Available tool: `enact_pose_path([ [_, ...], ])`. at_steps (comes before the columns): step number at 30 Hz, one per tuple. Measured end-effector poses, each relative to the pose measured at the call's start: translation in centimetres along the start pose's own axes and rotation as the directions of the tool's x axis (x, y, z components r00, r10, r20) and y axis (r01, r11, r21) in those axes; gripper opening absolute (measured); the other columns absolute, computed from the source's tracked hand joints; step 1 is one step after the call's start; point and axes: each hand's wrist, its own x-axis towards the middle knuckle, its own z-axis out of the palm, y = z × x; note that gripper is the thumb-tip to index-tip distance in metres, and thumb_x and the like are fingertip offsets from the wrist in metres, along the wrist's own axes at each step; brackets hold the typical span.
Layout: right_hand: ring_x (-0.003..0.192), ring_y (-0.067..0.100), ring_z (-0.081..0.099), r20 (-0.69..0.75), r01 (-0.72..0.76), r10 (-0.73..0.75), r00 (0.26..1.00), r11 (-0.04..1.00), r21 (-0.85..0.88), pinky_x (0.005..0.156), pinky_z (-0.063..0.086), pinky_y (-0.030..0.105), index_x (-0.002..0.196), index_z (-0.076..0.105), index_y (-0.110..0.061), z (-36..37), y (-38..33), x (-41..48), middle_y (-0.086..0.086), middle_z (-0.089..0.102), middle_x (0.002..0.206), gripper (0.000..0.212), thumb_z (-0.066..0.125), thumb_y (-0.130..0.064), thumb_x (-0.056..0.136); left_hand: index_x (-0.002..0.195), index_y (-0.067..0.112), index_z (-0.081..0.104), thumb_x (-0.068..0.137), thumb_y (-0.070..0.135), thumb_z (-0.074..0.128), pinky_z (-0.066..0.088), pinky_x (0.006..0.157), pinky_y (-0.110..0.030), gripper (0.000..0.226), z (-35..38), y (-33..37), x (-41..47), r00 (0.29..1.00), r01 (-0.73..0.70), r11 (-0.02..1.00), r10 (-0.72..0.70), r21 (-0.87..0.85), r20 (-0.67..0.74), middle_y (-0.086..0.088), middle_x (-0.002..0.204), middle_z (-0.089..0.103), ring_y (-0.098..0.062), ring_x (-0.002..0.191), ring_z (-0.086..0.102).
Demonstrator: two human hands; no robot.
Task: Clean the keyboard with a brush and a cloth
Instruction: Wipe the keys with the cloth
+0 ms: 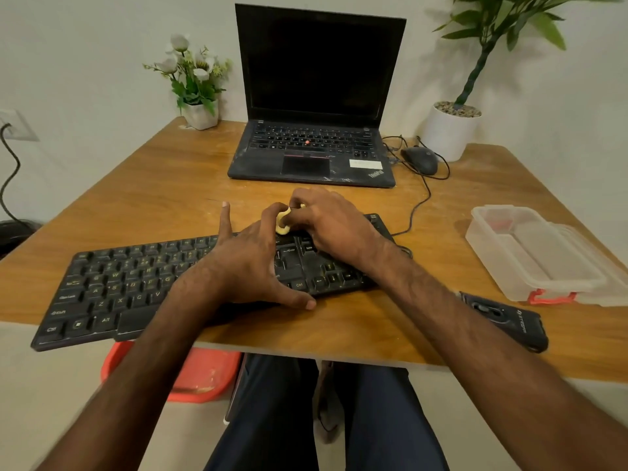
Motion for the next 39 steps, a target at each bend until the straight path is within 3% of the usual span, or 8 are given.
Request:
enact_pose_path([
  [4,0.1,0.012,0.046,0.03,-0.168,0.168,0.985,0.986,0.007,0.086,0.044,0.031,0.119,0.068,-0.024,-1.5,2.4,-1.7,-0.002,0.057,0.11,0.026,0.059,-0.022,0.094,0.153,0.026,-0.011,0.046,0.093,0.063,-0.03,0.11,-0.061,0.146,-0.1,-0.2,-0.2,1.0,0.01,1.0,-0.01,-0.003,0.029,-0.005,0.159,0.037,-0.019,0.151,0.026],
  [7,0.101,0.01,0.046,0.023,-0.218,0.217,0.976,0.975,0.044,0.085,0.042,0.027,0.116,0.07,-0.022,-2.6,2.7,-3.3,-0.002,0.057,0.111,0.024,0.062,-0.018,0.093,0.158,0.018,-0.004,0.048,0.096,0.056,-0.031,0.109,-0.062,0.148,0.0,-0.2,0.0,0.997,0.018,0.997,-0.024,0.076,0.069,-0.005,0.164,0.026,-0.02,0.153,0.019],
  [11,0.103,0.018,0.05,0.062,-0.162,0.162,0.985,0.987,-0.018,0.084,0.047,0.036,0.114,0.07,-0.019,-2.7,0.3,-5.3,0.002,0.057,0.112,0.025,0.064,-0.012,0.091,0.158,0.013,0.004,0.052,0.099,0.048,-0.027,0.11,-0.065,0.144,0.0,-0.1,0.4,0.995,0.013,0.98,-0.032,0.2,0.091,-0.003,0.162,0.026,-0.02,0.151,0.023],
  [14,0.098,0.022,0.053,0.052,-0.096,0.094,0.994,0.995,0.031,0.079,0.046,0.037,0.106,0.073,-0.017,-2.8,-1.1,-6.6,0.005,0.061,0.106,0.023,0.069,-0.006,0.086,0.159,0.012,0.004,0.051,0.1,0.045,-0.026,0.11,-0.065,0.145,0.0,-0.1,0.5,0.994,0.018,0.974,-0.043,0.225,0.104,-0.004,0.163,0.025,-0.021,0.151,0.023],
  [21,0.095,0.023,0.054,-0.013,-0.174,0.174,0.985,0.985,-0.012,0.075,0.05,0.04,0.104,0.074,-0.018,-2.7,1.3,-5.6,0.007,0.061,0.105,0.023,0.071,-0.007,0.085,0.159,0.011,0.003,0.045,0.099,0.039,-0.029,0.11,-0.064,0.149,-0.5,-0.1,0.4,0.991,0.034,0.977,-0.061,0.212,0.123,-0.005,0.164,0.022,-0.021,0.152,0.021],
  [28,0.093,0.023,0.057,0.001,-0.035,0.035,0.999,0.998,-0.047,0.075,0.05,0.039,0.102,0.072,-0.016,-2.3,-0.3,-7.5,0.006,0.062,0.102,0.028,0.076,-0.006,0.076,0.159,0.012,0.003,0.051,0.099,0.047,-0.026,0.111,-0.064,0.145,0.1,-0.2,0.7,0.993,0.027,0.98,-0.049,0.199,0.103,-0.004,0.163,0.023,-0.021,0.152,0.021],
  [34,0.097,0.024,0.053,-0.097,-0.251,0.243,0.965,0.964,-0.083,0.079,0.051,0.042,0.107,0.072,-0.016,-1.8,0.3,-6.1,0.006,0.059,0.106,0.028,0.074,-0.006,0.081,0.158,0.011,0.004,0.051,0.098,0.048,-0.025,0.111,-0.065,0.145,0.1,-0.3,0.5,0.994,0.017,0.983,-0.036,0.182,0.102,-0.003,0.163,0.023,-0.021,0.152,0.021],
  [39,0.096,0.021,0.053,-0.044,-0.049,0.05,0.998,0.999,0.018,0.078,0.044,0.031,0.107,0.07,-0.015,-0.9,-2.8,-4.7,0.007,0.06,0.106,0.025,0.071,-0.009,0.083,0.158,0.012,0.003,0.054,0.098,0.048,-0.024,0.112,-0.066,0.143,0.3,-0.4,0.5,0.996,0.009,0.982,-0.026,0.191,0.086,-0.004,0.164,0.021,-0.021,0.152,0.019],
])
